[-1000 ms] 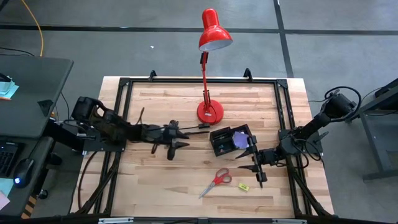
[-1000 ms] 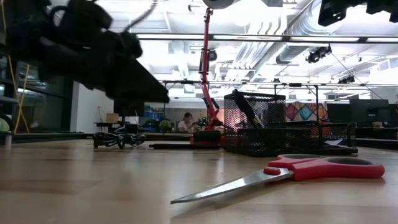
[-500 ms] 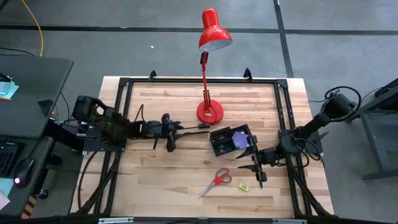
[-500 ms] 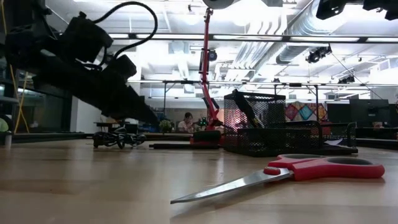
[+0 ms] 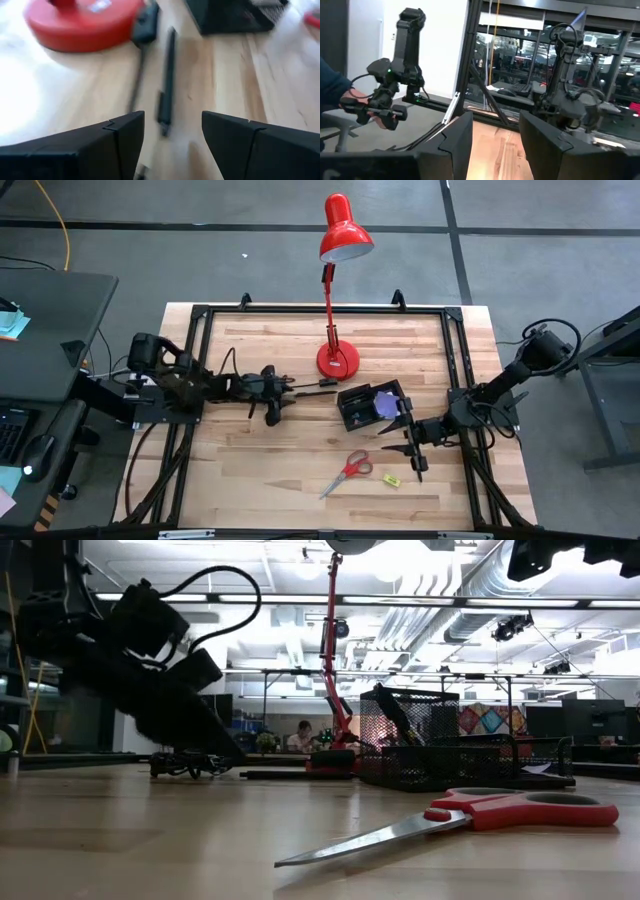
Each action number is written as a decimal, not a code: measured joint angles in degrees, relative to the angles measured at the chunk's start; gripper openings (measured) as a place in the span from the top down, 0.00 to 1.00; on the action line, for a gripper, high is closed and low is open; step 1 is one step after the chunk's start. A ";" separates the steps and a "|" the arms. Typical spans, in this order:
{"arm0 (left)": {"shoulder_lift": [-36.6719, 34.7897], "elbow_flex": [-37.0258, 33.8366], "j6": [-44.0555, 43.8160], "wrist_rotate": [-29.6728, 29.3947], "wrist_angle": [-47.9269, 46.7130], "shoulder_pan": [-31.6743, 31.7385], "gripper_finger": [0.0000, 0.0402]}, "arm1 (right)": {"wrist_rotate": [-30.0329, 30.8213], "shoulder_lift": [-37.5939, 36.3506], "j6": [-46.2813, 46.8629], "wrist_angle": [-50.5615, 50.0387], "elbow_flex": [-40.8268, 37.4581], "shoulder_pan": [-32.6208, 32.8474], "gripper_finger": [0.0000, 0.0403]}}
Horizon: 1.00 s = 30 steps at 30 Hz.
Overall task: Pick and place office supplies into organizer
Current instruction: Put the black pen into the desk organizer
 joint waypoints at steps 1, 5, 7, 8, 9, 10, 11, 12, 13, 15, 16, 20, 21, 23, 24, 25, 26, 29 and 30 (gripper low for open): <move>0.56 0.00 -0.02 0.06 -0.03 -0.07 0.53 | 0.41 0.00 -0.11 0.00 0.00 0.00 0.62; 3.79 0.01 -0.03 -0.45 1.35 0.12 0.53 | 0.69 0.00 -0.49 -0.04 0.00 0.00 0.62; 5.21 0.04 -0.24 -0.47 3.24 0.06 0.53 | 0.74 0.00 -0.97 -0.07 0.00 0.00 0.62; 5.77 0.04 -0.26 -0.48 4.35 0.06 0.53 | 0.73 0.00 -1.07 -0.07 0.00 0.00 0.62; 6.41 0.04 -0.31 -0.44 5.58 0.06 0.53 | 0.74 0.00 -1.07 -0.09 0.00 0.00 0.62; 6.95 0.04 -0.26 -0.40 6.64 0.06 0.53 | 0.74 0.00 -1.02 -0.11 0.00 0.00 0.62; 7.41 0.09 -0.07 -0.39 7.48 0.06 0.53 | 0.74 0.00 -0.85 -0.15 0.00 0.00 0.62; 7.75 0.38 0.37 -0.38 7.62 0.06 0.53 | 0.71 0.00 -0.48 -0.22 0.00 0.00 0.62; 8.30 0.90 0.75 -0.39 7.64 0.06 0.53 | 0.72 0.00 -0.46 -0.28 0.00 0.00 0.62; 9.63 2.07 1.27 0.04 7.56 0.06 0.53 | 0.72 0.00 -0.45 -0.30 0.00 0.00 0.62; 10.62 2.68 1.53 0.50 7.85 0.06 0.53 | 0.72 0.00 -0.46 -0.37 -0.01 0.00 0.62; 14.37 4.58 1.87 1.35 9.24 0.08 0.54 | 0.71 0.00 -0.46 -0.44 0.00 0.00 0.62; 14.97 4.63 1.70 1.31 9.86 0.08 0.55 | 0.71 0.00 -0.44 -0.42 0.00 0.00 0.62; 15.93 4.45 1.48 1.04 11.34 0.07 0.58 | 0.77 0.00 -0.25 -0.43 0.00 0.00 0.62; 16.00 4.44 1.42 0.99 11.44 0.06 0.60 | 0.99 0.00 -0.16 -0.44 0.00 0.00 0.62; 16.02 4.44 1.20 0.90 11.42 0.06 0.62 | 1.47 0.00 -0.04 -0.44 0.00 0.00 0.62; 16.05 4.44 0.92 0.85 11.42 0.06 0.65 | 2.11 0.00 -0.02 -0.44 0.00 0.00 0.62; 16.05 4.44 -0.59 0.68 11.22 0.06 0.75 | 3.87 0.00 -0.02 -0.46 0.00 0.00 0.62; 16.05 4.44 -0.90 0.58 11.20 0.07 0.79 | 4.40 0.00 0.00 -0.46 0.00 0.00 0.62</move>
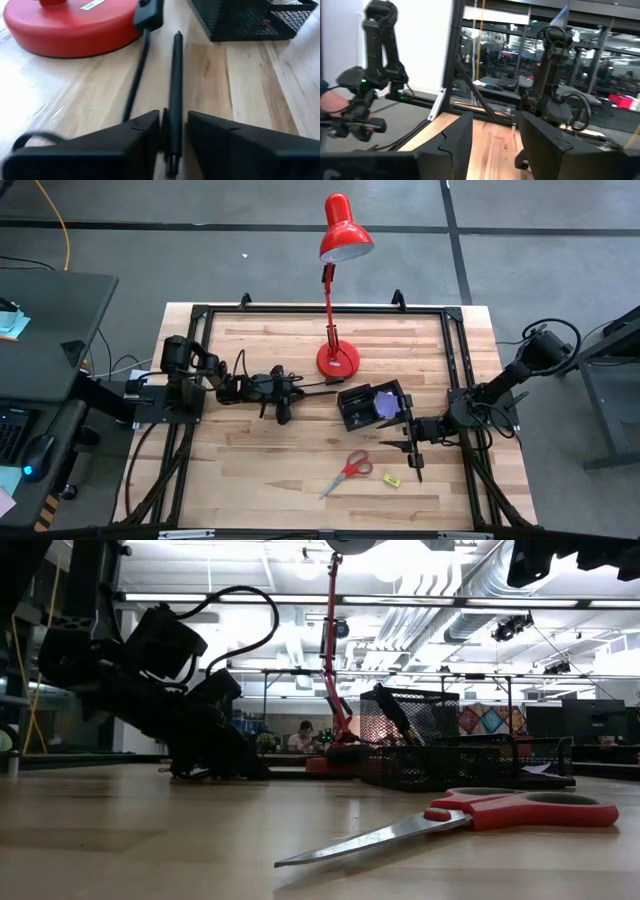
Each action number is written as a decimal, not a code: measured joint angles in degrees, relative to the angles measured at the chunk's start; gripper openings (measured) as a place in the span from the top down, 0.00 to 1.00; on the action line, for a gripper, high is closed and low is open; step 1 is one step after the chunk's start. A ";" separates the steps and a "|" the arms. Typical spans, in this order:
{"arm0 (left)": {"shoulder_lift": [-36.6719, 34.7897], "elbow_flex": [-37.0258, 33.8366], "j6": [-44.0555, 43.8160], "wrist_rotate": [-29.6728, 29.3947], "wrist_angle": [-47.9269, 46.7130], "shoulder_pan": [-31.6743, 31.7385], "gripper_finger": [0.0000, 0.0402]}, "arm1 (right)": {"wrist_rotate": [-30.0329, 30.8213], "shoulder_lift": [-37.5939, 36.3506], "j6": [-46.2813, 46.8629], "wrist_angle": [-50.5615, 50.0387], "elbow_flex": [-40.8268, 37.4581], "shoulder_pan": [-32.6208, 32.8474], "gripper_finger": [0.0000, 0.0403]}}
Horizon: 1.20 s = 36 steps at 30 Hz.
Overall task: Pick and place office supplies into organizer
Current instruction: Put the black pen into the desk organizer
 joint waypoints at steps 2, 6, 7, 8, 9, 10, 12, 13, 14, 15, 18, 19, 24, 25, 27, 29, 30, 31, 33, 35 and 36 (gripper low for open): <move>0.02 -0.01 -1.07 -0.16 0.01 0.04 0.87 | 0.74 0.00 0.00 0.00 -0.02 0.00 0.62; 0.02 -0.03 -1.74 0.40 0.28 0.04 0.93 | 0.84 0.00 -0.02 0.00 0.00 0.00 0.62; 0.05 -0.04 -2.36 0.45 0.39 0.04 0.93 | 0.84 0.00 -0.02 0.00 0.00 0.00 0.62; 0.07 -0.05 -3.15 0.43 0.42 0.04 0.93 | 0.84 0.00 -0.01 0.00 0.00 0.00 0.62; 0.09 -0.07 -3.63 0.50 0.42 0.04 0.93 | 0.84 0.00 0.00 0.00 0.00 0.00 0.62; 0.09 -0.09 -3.79 0.56 0.44 0.04 0.93 | 0.84 0.00 0.00 0.00 0.00 0.00 0.62; 0.09 -0.29 -4.49 0.56 0.66 0.04 0.93 | 0.84 0.00 0.05 0.00 0.00 0.00 0.62; 0.10 -0.41 -4.74 0.61 0.93 0.02 0.93 | 0.84 0.00 0.26 0.00 0.00 0.00 0.62; 0.14 -0.59 -5.02 0.94 1.34 0.01 0.93 | 0.82 0.00 0.61 -0.06 0.00 0.00 0.62; 0.19 -0.76 -5.16 1.56 1.85 0.01 0.93 | 0.82 0.00 0.88 -0.28 0.00 0.00 0.62; 0.26 -1.01 -6.32 3.12 2.64 -0.05 0.93 | 0.82 0.00 1.09 -0.92 0.00 0.00 0.62; 0.26 -1.01 -6.88 3.16 2.67 -0.12 0.93 | 0.82 0.00 1.09 -0.95 0.00 0.00 0.62; 0.18 -1.08 -8.39 3.73 3.86 -2.75 0.97 | 0.82 0.00 1.09 -1.29 0.00 0.00 0.62; -0.20 -1.14 -8.60 3.81 3.86 -3.39 0.97 | 0.83 0.00 1.09 -1.37 0.00 0.00 0.62; -0.84 -1.18 -9.17 3.06 3.79 -4.78 0.97 | 0.90 0.00 1.09 -1.41 0.00 0.00 0.62; -1.84 -1.38 -10.03 2.00 3.05 -6.17 0.97 | 0.95 0.00 1.09 -1.42 0.00 0.00 0.62; -2.30 -1.53 -10.32 1.84 2.88 -6.84 0.97 | 0.95 0.00 1.09 -1.42 0.00 0.00 0.62; -2.67 -1.72 -10.57 1.51 2.78 -7.50 0.97 | 0.95 0.00 1.09 -1.44 0.00 0.00 0.62; -3.50 -1.98 -10.93 0.74 2.36 -8.72 0.97 | 0.95 0.00 1.09 -1.38 0.00 0.00 0.62; -3.96 -2.12 -11.49 -0.89 2.53 -9.95 0.97 | 0.97 0.00 1.09 -1.40 0.00 0.00 0.62; -4.24 -2.06 -11.62 -1.98 2.76 -10.52 0.98 | 0.97 0.00 1.09 -1.38 0.00 0.00 0.62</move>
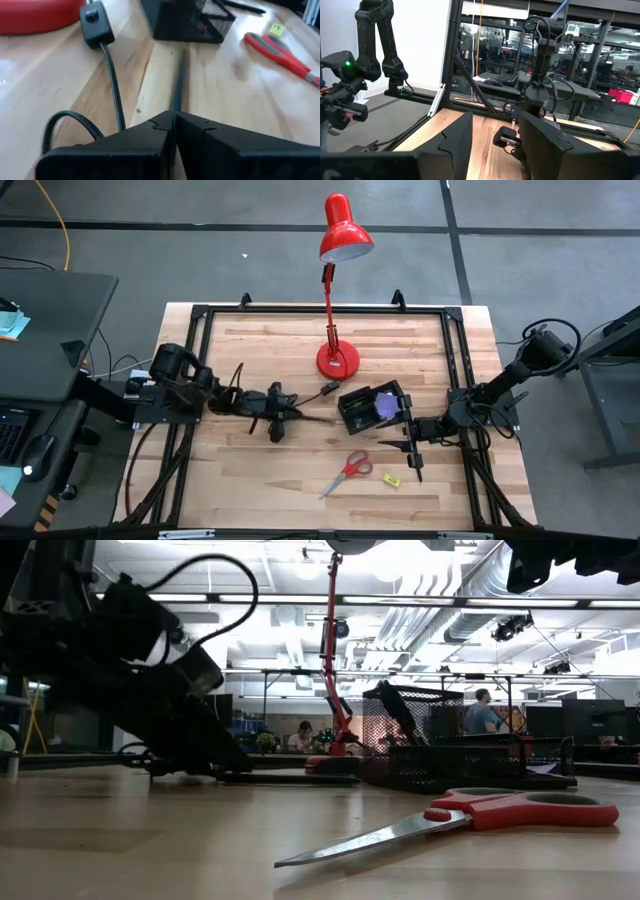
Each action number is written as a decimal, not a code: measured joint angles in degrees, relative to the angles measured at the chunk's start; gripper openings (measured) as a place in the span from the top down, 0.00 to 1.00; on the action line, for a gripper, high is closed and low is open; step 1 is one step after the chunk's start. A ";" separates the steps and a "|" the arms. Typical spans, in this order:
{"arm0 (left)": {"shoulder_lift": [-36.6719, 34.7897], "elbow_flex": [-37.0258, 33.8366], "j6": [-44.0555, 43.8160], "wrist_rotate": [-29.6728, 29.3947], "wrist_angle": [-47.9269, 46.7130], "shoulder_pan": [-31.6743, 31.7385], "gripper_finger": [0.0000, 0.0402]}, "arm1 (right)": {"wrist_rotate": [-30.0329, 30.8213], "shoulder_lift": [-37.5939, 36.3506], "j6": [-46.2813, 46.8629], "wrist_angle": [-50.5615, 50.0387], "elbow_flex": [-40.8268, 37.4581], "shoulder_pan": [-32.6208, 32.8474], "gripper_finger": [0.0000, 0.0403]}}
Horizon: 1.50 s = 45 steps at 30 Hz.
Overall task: Pick and place office supplies into organizer
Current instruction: Put the black pen into the desk organizer
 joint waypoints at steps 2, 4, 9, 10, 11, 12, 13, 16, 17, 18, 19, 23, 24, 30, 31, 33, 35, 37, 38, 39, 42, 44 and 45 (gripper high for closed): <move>-0.11 0.00 0.48 -2.48 0.15 -1.08 1.00 | 0.04 0.00 0.00 0.00 0.00 0.00 0.62; -0.11 0.00 0.63 -4.73 0.29 -1.69 0.99 | 0.14 0.00 0.00 0.00 0.00 0.00 0.62; -0.13 0.05 0.38 -2.82 0.41 -1.47 1.00 | 0.15 0.00 0.08 0.00 0.00 0.00 0.62; -0.13 0.05 1.74 -0.86 0.19 -1.49 1.00 | 0.15 0.00 0.20 -0.02 0.00 0.00 0.62; -0.15 0.05 3.11 0.55 -0.01 -1.49 1.00 | 0.13 0.00 0.20 -0.07 0.00 0.00 0.62; -0.15 0.05 4.04 1.32 0.00 -1.56 1.00 | 0.13 0.00 0.20 -0.21 -0.02 0.00 0.62; -0.19 0.05 5.42 1.47 0.30 -1.58 0.99 | 0.13 0.00 0.20 -0.38 0.00 0.00 0.62; -2.71 0.17 13.96 -1.07 0.92 0.37 0.95 | 0.13 0.00 0.14 -0.57 0.00 0.00 0.62; -4.35 0.22 14.57 -3.67 1.21 1.65 0.93 | 0.13 0.00 0.11 -0.56 0.00 0.00 0.62; -6.14 0.23 14.35 -6.28 1.47 2.96 0.91 | 0.13 0.00 0.11 -0.48 0.00 0.00 0.62; -8.14 0.22 13.77 -7.74 1.11 4.00 0.89 | 0.13 0.00 0.09 -0.32 0.00 0.00 0.62; -15.22 0.22 13.02 -8.04 -1.69 3.54 0.83 | 0.09 0.00 0.52 -0.30 0.00 0.00 0.62; -16.41 0.23 12.38 -7.64 -2.29 2.73 0.82 | 0.02 0.00 0.61 -0.47 0.00 0.00 0.62; -20.05 0.24 11.62 -1.15 -8.84 -2.28 0.77 | -0.11 0.00 1.59 -1.01 0.00 0.00 0.62; -20.33 0.24 11.90 -0.85 -11.84 -3.18 0.76 | -0.15 0.00 2.01 -1.05 0.00 0.00 0.62; -20.32 0.22 11.50 -0.77 -16.46 -4.67 0.76 | -0.15 0.00 2.36 -1.18 0.00 0.00 0.62; -20.32 0.22 9.77 -1.13 -18.71 -6.02 0.76 | -0.17 0.00 2.30 -1.16 0.00 0.00 0.62; -20.32 0.22 8.65 -2.54 -19.64 -7.25 0.76 | -0.20 0.00 2.04 -1.18 0.00 0.00 0.62; -20.32 0.22 8.54 -3.37 -19.79 -7.85 0.76 | -0.20 0.00 1.92 -1.18 0.00 0.00 0.62; -20.32 0.22 8.64 -4.09 -20.03 -8.26 0.76 | -0.22 0.00 1.83 -1.18 0.00 0.00 0.62; -19.63 0.22 7.61 -3.49 -21.41 -8.63 0.76 | -0.55 0.00 1.94 -1.41 0.00 -0.01 0.62; -18.81 0.21 6.05 -3.24 -21.94 -8.62 0.76 | -0.59 0.00 2.10 -1.98 0.00 0.00 0.62; -18.64 0.20 6.00 -3.20 -21.75 -8.64 0.76 | -0.57 0.00 2.10 -2.17 0.00 0.00 0.62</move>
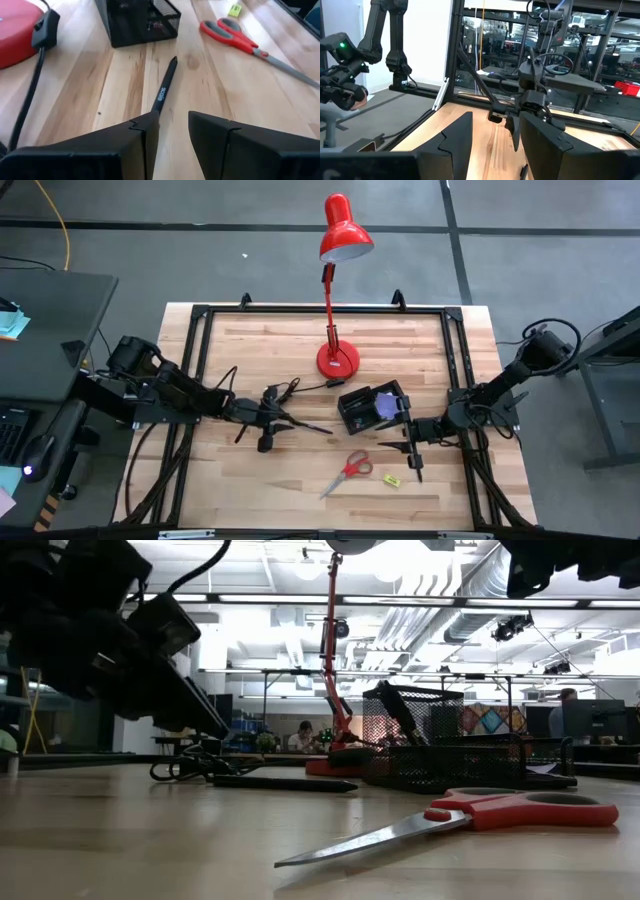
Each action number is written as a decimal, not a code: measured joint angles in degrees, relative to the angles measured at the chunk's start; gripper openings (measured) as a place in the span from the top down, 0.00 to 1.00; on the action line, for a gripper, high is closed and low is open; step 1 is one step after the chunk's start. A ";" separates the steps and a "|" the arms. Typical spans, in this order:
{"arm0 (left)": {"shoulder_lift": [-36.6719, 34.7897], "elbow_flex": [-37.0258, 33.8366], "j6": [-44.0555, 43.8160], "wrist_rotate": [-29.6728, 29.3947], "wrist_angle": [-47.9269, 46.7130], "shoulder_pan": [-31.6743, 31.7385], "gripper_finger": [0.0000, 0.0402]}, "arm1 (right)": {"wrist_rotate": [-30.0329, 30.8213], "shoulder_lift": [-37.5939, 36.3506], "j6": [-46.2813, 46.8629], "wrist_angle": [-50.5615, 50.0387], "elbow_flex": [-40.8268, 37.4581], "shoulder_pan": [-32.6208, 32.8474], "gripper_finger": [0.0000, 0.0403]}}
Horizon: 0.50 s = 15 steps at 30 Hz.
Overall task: Pick and place office supplies into organizer
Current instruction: Put the black pen into the desk organizer
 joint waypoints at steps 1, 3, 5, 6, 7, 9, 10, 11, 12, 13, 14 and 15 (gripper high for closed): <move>0.20 0.01 -0.06 0.00 0.37 0.02 0.76 | 0.00 0.00 -0.03 -0.20 0.00 0.00 0.62; 1.13 0.04 -0.91 -0.26 0.56 0.07 0.76 | 0.00 0.00 -0.05 -0.23 0.00 0.00 0.62; 2.27 0.00 -1.45 -0.66 0.04 0.05 0.76 | 0.00 0.00 0.22 -0.25 0.00 0.00 0.62; 2.80 0.02 -1.49 -0.67 0.09 0.05 0.76 | 0.00 0.00 0.34 -0.23 0.00 0.00 0.62; 3.40 0.02 -1.50 -0.82 0.25 0.05 0.76 | -0.01 0.00 0.39 -0.24 0.00 0.00 0.62; 4.37 0.02 -1.51 -1.18 0.28 0.07 0.76 | -0.02 0.00 0.31 -0.23 0.00 0.00 0.62; 4.84 0.02 -1.53 -1.82 0.32 0.04 0.76 | -0.02 0.00 0.28 -0.23 0.00 0.00 0.62; 5.23 0.02 -1.53 -2.70 0.35 0.04 0.76 | 0.00 0.00 0.28 -0.23 0.00 0.00 0.62; 5.72 0.02 -1.53 -3.42 0.47 0.04 0.76 | -0.02 0.00 0.26 -0.23 0.00 0.00 0.62; 6.14 0.02 -1.54 -3.62 0.63 0.04 0.76 | 0.00 0.00 0.28 -0.23 0.00 0.00 0.62; 6.59 0.02 -1.55 -3.63 0.72 0.04 0.76 | -0.02 0.00 0.28 -0.23 0.00 0.00 0.62; 6.88 0.02 -1.55 -3.61 0.86 0.06 0.76 | -0.02 0.00 0.28 -0.24 0.00 0.00 0.62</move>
